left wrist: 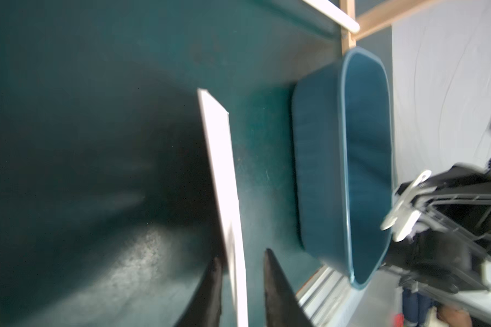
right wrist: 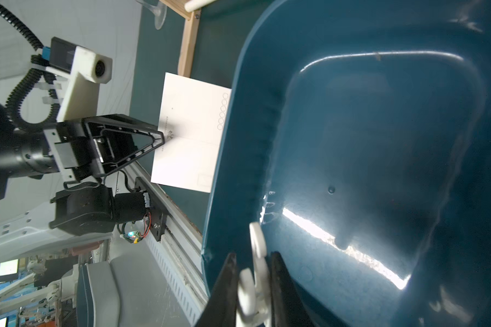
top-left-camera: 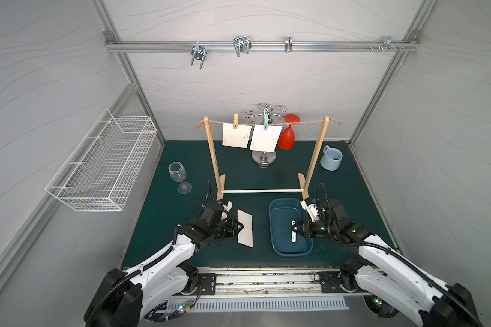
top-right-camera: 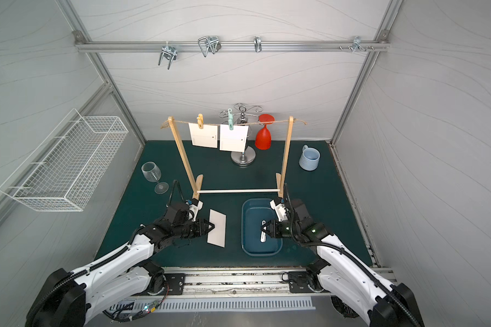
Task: Remove the postcards from the strings
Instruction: Place the clamp in the storage box, then pinch the postcard on the clothesline.
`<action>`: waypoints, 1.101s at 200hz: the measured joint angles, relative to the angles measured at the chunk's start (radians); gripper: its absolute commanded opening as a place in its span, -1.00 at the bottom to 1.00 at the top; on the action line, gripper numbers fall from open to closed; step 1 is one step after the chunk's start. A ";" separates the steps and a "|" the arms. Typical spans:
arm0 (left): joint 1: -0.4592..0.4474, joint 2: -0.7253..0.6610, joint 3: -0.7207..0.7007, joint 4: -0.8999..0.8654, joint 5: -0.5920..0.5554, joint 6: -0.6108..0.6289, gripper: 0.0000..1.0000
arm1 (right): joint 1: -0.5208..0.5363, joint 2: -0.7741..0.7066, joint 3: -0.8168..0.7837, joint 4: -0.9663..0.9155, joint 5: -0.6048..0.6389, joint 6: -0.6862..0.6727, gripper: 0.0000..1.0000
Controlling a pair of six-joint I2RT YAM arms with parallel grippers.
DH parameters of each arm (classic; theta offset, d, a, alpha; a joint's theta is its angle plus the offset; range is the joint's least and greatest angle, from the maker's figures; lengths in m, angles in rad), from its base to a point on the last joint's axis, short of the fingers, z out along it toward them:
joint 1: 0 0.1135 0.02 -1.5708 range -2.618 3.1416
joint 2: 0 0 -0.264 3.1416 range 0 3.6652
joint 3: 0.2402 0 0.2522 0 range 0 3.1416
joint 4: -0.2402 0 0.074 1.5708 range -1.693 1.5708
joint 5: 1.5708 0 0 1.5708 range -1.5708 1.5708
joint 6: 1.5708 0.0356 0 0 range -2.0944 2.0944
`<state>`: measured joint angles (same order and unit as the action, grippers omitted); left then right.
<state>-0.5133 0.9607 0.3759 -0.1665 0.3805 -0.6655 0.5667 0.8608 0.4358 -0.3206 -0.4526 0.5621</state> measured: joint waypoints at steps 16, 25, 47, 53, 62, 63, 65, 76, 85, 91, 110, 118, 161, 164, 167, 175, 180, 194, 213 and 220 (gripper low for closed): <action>0.000 0.001 -0.001 0.000 -0.017 -0.013 -0.19 | 0.001 0.035 -0.001 0.014 0.013 0.009 -0.12; 0.000 -0.001 -0.001 -0.001 -0.032 -0.016 -0.19 | 0.002 0.046 -0.002 0.022 0.020 0.010 -0.08; 0.000 -0.033 -0.001 -0.030 -0.077 -0.019 -0.19 | 0.002 0.048 -0.002 0.030 0.036 0.016 0.04; 0.000 -0.048 -0.001 -0.041 -0.090 -0.019 -0.19 | 0.002 0.047 -0.001 0.031 0.041 0.016 0.06; 0.000 -0.079 0.000 -0.063 -0.113 -0.019 -0.19 | 0.002 0.042 -0.001 0.030 0.051 0.018 0.11; 0.000 -0.081 0.000 -0.063 -0.114 -0.019 -0.19 | 0.002 0.042 -0.001 0.030 0.052 0.017 0.12; 0.000 -0.088 0.000 -0.068 -0.119 -0.019 -0.19 | 0.002 0.040 -0.001 0.030 0.054 0.017 0.12; 0.000 -0.125 0.003 -0.097 -0.145 -0.018 -0.20 | 0.002 0.032 0.002 0.025 0.064 0.017 0.14; 0.000 -0.149 0.014 -0.126 -0.164 -0.014 -0.20 | 0.002 0.024 0.008 0.019 0.072 0.016 0.15; 0.000 -0.161 0.028 -0.146 -0.174 -0.008 -0.20 | 0.002 0.017 0.016 0.012 0.077 0.014 0.16; 0.000 -0.171 0.111 -0.195 -0.196 0.030 -0.20 | 0.002 0.001 0.071 -0.026 0.086 0.001 0.24; 0.000 -0.163 0.159 -0.203 -0.202 0.051 -0.21 | 0.002 -0.003 0.109 -0.039 0.086 -0.011 0.27; 0.000 -0.004 0.481 -0.164 -0.213 0.216 -0.19 | 0.002 0.023 0.481 -0.085 0.062 -0.103 0.40; 0.000 0.008 0.500 -0.162 -0.213 0.222 -0.19 | 0.002 0.029 0.509 -0.085 0.058 -0.108 0.40; 0.000 0.023 0.518 -0.156 -0.213 0.235 -0.18 | 0.002 0.038 0.545 -0.085 0.052 -0.117 0.41; 0.000 0.061 0.568 -0.143 -0.213 0.268 -0.18 | 0.002 0.061 0.621 -0.085 0.038 -0.135 0.42; 0.000 0.082 0.595 -0.137 -0.214 0.282 -0.17 | 0.002 0.079 0.676 -0.082 0.024 -0.147 0.43; 0.000 0.144 0.671 -0.119 -0.214 0.328 -0.15 | 0.003 0.125 0.793 -0.077 -0.005 -0.172 0.47; 0.000 0.211 0.756 -0.110 -0.214 0.384 -0.13 | 0.003 0.187 0.922 -0.073 -0.047 -0.203 0.50; 0.000 0.232 0.782 -0.104 -0.217 0.403 -0.11 | 0.003 0.210 0.964 -0.070 -0.061 -0.216 0.50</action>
<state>-0.5133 1.1927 1.1580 -0.2703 0.1635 -0.2623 0.5694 1.0710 1.4002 -0.3904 -0.5137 0.3466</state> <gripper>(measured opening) 0.433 0.747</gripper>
